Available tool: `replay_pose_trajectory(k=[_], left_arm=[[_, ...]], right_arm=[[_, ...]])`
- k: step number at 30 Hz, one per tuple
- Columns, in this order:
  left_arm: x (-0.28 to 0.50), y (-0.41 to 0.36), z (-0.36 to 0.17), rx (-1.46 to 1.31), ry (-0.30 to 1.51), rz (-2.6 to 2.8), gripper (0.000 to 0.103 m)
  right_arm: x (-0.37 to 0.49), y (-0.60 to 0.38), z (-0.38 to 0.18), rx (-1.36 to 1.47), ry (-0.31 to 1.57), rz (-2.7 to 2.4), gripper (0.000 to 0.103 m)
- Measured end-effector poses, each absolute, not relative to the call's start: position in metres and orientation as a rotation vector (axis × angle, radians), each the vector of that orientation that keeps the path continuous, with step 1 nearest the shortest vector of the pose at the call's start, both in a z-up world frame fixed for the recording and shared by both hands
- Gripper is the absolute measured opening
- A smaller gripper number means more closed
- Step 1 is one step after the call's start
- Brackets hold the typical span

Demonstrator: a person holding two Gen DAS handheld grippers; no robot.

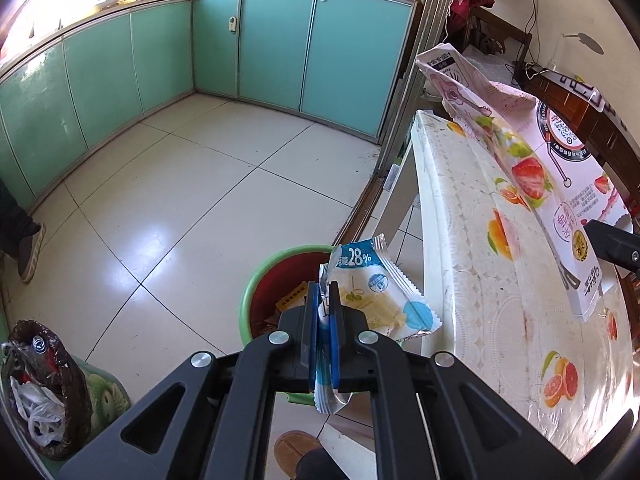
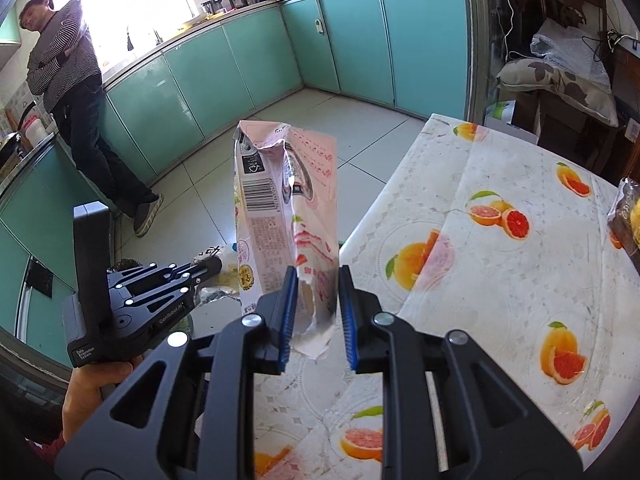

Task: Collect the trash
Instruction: 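Carry the snack wrapper and milk carton over the red bin, then open the right gripper over the bin while the left releases the wrapper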

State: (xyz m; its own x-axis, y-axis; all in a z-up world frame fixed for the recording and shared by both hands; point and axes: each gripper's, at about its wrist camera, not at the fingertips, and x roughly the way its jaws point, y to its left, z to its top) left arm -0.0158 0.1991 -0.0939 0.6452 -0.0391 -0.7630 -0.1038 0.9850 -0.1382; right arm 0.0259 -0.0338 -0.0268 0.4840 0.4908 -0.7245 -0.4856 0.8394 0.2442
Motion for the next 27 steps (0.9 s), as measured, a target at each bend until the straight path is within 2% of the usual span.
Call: replay_pose_trajectory(k=[27], left_arm=[[0.028,0.222,-0.138,-0.132,0.973,0.074,0.005]], right_arm=[[0.078,0.029,-0.063,-0.068,0.983,0.545,0.021]])
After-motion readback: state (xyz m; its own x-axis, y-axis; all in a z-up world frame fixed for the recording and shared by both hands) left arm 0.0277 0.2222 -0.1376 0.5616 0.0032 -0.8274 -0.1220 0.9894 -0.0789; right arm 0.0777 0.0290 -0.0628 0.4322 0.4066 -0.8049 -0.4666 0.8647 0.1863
